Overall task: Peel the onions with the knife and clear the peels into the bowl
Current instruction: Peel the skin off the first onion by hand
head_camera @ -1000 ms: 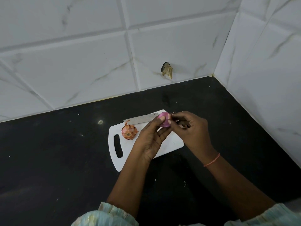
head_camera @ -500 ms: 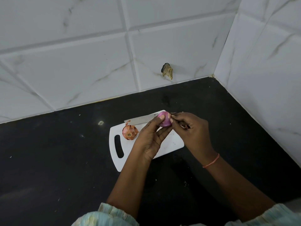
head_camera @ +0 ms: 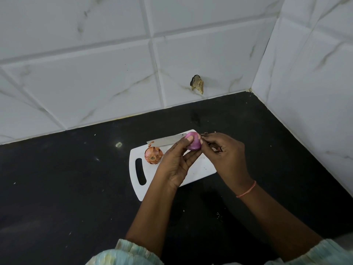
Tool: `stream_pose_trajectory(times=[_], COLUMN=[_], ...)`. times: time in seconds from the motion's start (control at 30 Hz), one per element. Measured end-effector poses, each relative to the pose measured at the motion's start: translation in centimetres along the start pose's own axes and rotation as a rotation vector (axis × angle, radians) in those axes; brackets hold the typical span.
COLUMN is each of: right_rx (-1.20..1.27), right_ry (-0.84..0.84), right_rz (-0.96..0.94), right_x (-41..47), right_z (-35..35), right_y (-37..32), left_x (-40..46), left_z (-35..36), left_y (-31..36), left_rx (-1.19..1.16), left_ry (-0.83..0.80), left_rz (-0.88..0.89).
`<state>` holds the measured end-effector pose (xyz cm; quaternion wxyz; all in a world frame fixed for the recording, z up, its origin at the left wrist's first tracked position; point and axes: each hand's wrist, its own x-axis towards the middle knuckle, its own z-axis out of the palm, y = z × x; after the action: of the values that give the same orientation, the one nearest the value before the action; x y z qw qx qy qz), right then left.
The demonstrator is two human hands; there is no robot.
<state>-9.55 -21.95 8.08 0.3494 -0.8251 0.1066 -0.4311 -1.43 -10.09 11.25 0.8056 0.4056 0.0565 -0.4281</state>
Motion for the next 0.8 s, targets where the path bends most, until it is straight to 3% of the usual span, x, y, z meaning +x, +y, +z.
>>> stream_pose_trajectory(times=[0.5, 0.8], right_rx=[0.106, 0.403], right_ry=[0.008, 0.069], right_rz=[0.200, 0.700], right_x=[0.5, 1.1], right_z=[-0.3, -0.6], right_y=[-1.1, -2.0], left_x=[0.2, 0.2], left_z=[0.6, 0.3], left_y=[-0.6, -0.6], left_rx=[-0.059, -0.005], left_ry=[0.038, 0.074], left_rz=[0.006, -0.053])
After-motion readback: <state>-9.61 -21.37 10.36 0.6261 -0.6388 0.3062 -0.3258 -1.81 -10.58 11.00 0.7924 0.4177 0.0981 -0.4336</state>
